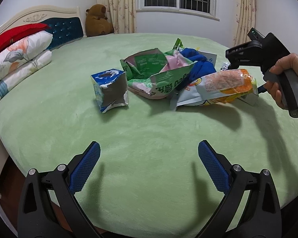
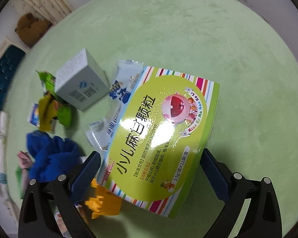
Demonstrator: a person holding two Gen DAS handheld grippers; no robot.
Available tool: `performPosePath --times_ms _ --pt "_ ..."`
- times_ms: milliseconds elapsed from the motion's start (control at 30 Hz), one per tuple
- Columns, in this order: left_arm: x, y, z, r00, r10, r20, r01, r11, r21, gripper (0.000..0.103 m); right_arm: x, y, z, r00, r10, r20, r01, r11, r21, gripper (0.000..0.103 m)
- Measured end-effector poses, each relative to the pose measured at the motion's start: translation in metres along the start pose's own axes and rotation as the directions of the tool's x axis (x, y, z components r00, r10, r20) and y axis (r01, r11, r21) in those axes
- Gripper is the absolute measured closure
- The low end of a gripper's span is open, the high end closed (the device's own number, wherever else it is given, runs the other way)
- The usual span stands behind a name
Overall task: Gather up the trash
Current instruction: 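Grasp the yellow-green medicine box with the right tool while the left tool grasps the green-pink wrapper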
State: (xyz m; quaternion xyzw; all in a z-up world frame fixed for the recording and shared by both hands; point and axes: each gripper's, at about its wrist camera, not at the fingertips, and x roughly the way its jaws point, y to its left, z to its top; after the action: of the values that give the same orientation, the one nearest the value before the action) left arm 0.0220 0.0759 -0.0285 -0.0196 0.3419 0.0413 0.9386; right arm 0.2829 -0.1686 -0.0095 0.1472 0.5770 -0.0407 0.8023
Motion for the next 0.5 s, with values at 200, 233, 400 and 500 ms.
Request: performPosePath --times_ms 200,233,400,500 --pt "0.007 0.015 -0.003 0.999 -0.027 -0.017 0.027 0.999 -0.041 0.007 0.004 0.015 -0.003 0.994 -0.106 0.001 0.106 0.99 -0.09 0.006" --pt "0.008 0.017 -0.003 0.999 -0.03 -0.018 0.029 0.998 -0.046 0.007 0.006 0.016 -0.003 0.993 -0.116 -0.002 0.116 0.989 -0.095 0.006" --pt "0.009 0.025 -0.005 0.999 -0.042 -0.019 0.041 0.996 -0.074 0.007 0.024 0.008 0.002 0.99 -0.117 -0.075 0.113 0.992 -0.052 0.005" --pt "0.011 0.028 -0.005 0.999 -0.049 -0.023 0.046 0.995 -0.087 0.007 0.032 0.004 0.002 0.99 -0.119 -0.074 0.117 0.993 -0.035 0.008"
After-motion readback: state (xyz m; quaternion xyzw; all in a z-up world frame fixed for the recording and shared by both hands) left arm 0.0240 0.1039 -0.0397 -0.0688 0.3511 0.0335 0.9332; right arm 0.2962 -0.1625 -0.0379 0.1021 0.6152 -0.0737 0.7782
